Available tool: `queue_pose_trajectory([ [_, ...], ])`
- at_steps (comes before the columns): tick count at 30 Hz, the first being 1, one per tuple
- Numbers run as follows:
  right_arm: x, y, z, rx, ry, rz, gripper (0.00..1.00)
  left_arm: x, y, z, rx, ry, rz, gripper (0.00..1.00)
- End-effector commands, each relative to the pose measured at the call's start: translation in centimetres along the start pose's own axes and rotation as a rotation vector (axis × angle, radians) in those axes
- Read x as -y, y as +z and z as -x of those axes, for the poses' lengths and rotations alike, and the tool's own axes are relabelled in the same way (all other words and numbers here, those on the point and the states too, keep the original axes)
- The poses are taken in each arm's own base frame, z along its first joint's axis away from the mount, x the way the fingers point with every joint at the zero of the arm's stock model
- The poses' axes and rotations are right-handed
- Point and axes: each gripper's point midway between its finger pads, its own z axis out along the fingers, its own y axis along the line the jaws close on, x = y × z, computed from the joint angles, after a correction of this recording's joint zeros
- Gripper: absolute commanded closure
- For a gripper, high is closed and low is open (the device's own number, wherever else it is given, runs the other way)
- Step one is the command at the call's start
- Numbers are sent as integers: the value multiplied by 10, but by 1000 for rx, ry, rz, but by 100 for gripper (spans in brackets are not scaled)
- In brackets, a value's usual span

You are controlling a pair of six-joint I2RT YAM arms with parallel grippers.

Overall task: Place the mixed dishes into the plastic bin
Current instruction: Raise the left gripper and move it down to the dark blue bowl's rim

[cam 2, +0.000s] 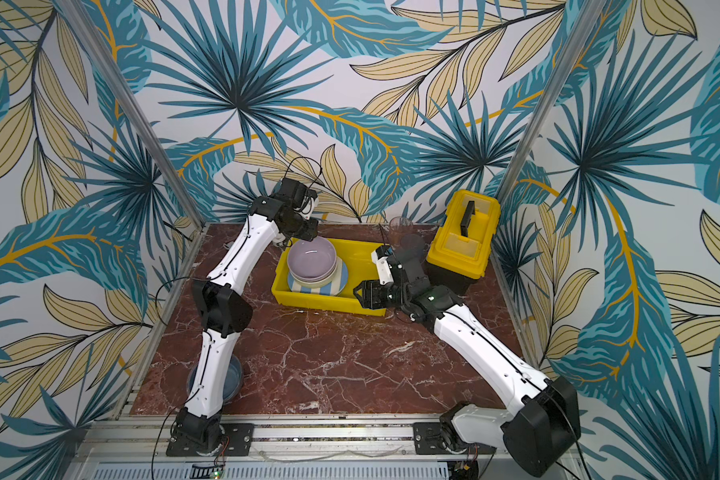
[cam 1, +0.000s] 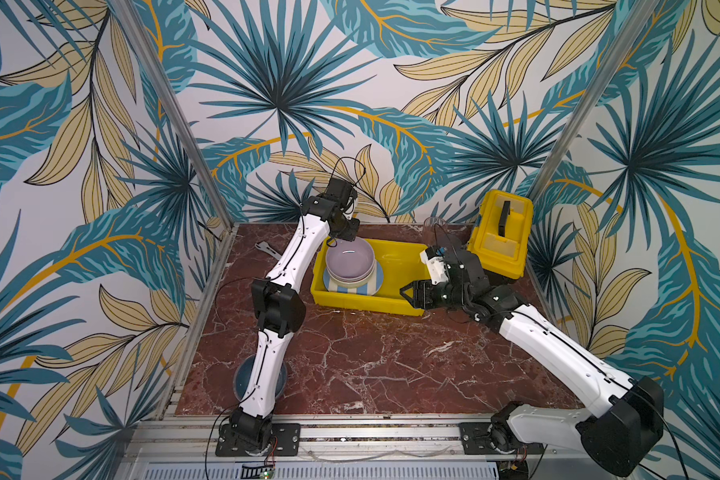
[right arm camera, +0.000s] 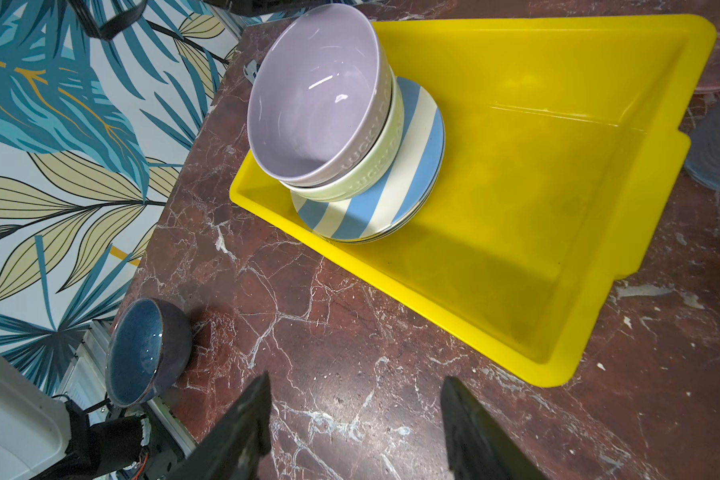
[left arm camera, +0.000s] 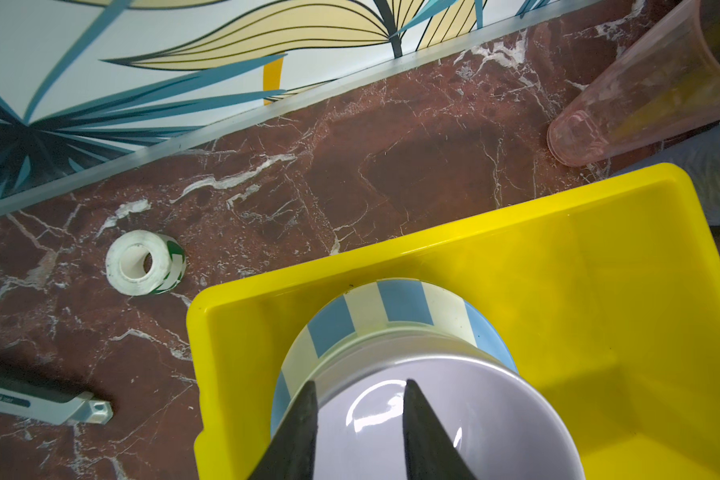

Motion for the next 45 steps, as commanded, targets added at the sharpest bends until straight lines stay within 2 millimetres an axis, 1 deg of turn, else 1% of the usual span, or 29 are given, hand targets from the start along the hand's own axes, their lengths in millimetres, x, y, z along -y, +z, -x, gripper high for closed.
queue_pose_trajectory([
  [1, 6, -1, -7, -6, 3, -18, 34, -3, 17, -6, -19, -3, 17, 64],
  [9, 7, -1, -7, -3, 3, -19, 34, -3, 21, -11, -37, -4, 17, 64],
  [16, 7, -2, -8, 1, 6, -20, 34, -1, 15, -10, -31, -7, 15, 64],
  [17, 7, -2, -8, 0, 6, -20, 34, 2, -5, -1, 7, -6, 11, 64],
  [21, 7, 0, -8, 0, 6, -18, 34, 7, -35, 5, 44, 0, 8, 64],
  [23, 7, 1, -8, -2, 10, -18, 34, 5, -50, 0, 43, -6, 26, 64],
  [25, 8, 2, -9, -2, 11, -21, 34, -2, -66, -10, 32, -22, 69, 62],
  [27, 9, 4, -9, -2, 11, -22, 34, -13, -83, -29, 8, -38, 130, 58],
  [28, 9, 4, -9, -2, 10, -21, 34, -19, -86, -40, -13, -47, 161, 56],
  [29, 9, 5, -9, -4, 8, -19, 34, -24, -96, -52, -23, -60, 189, 54],
  [31, 8, 8, -9, -6, 4, -12, 34, -34, -109, -78, -55, -91, 244, 51],
  [35, 6, 11, -9, -11, 0, 3, 34, -55, -132, -142, -128, -220, 298, 46],
  [39, 4, 12, -10, -19, -14, 14, 34, -75, -155, -206, -200, -410, 301, 46],
  [40, 4, 12, -11, -21, -16, 17, 34, -79, -159, -218, -211, -443, 307, 46],
  [42, 3, 14, -12, -26, -24, 23, 34, -81, -169, -244, -243, -485, 310, 46],
  [45, 2, 18, -13, -36, -27, 37, 34, -76, -180, -274, -315, -516, 313, 46],
])
